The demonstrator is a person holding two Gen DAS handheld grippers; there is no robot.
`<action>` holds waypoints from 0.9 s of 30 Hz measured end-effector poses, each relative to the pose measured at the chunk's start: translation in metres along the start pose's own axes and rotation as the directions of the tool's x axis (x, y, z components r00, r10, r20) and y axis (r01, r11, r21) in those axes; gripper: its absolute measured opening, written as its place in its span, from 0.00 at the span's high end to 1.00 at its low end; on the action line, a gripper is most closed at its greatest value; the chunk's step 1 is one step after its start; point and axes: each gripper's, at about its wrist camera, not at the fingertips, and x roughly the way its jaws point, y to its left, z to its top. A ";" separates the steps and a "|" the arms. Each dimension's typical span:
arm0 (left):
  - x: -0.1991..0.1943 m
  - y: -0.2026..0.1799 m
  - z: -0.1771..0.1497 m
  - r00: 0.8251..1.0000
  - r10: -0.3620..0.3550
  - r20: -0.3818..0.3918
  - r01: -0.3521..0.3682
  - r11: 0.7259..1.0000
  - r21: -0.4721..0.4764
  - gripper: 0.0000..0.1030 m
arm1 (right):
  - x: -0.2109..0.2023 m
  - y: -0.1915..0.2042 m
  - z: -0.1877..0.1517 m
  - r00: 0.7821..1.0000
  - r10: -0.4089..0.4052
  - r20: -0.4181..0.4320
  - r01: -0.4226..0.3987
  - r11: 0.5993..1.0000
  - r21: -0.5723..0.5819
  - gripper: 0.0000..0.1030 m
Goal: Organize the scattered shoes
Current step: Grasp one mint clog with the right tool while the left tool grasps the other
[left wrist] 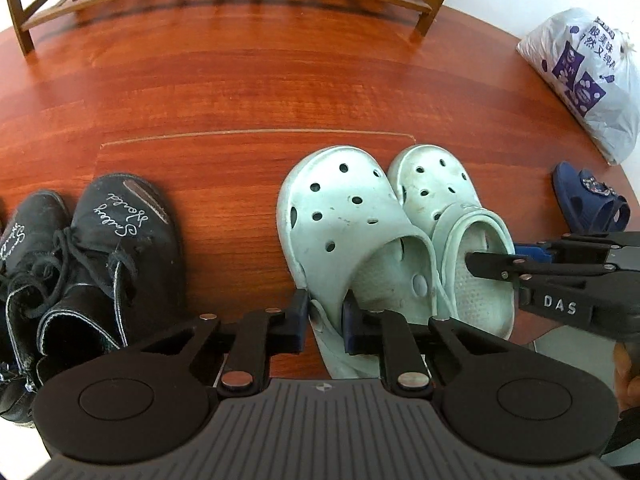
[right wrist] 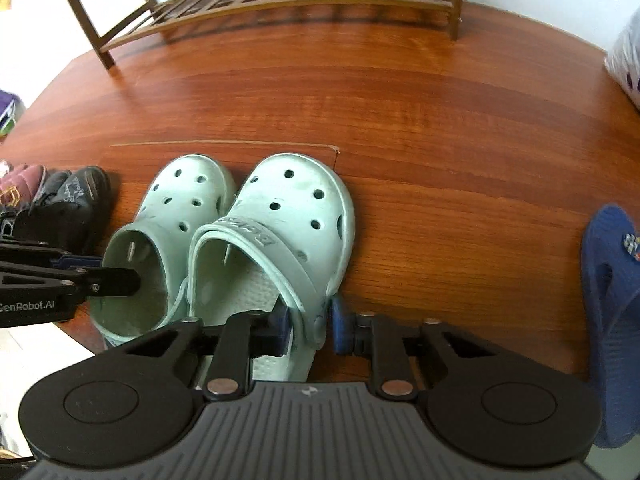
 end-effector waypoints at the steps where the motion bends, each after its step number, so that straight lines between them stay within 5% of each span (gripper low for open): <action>1: 0.000 0.000 0.000 1.000 -0.003 0.001 0.003 1.000 -0.004 0.83 | 0.000 0.000 0.000 1.000 0.002 0.001 -0.002 1.000 0.002 0.79; 27: -0.045 0.002 0.041 0.989 -0.055 0.134 0.061 0.997 -0.039 0.82 | -0.059 -0.016 0.052 0.987 0.077 0.142 -0.085 0.995 0.052 0.75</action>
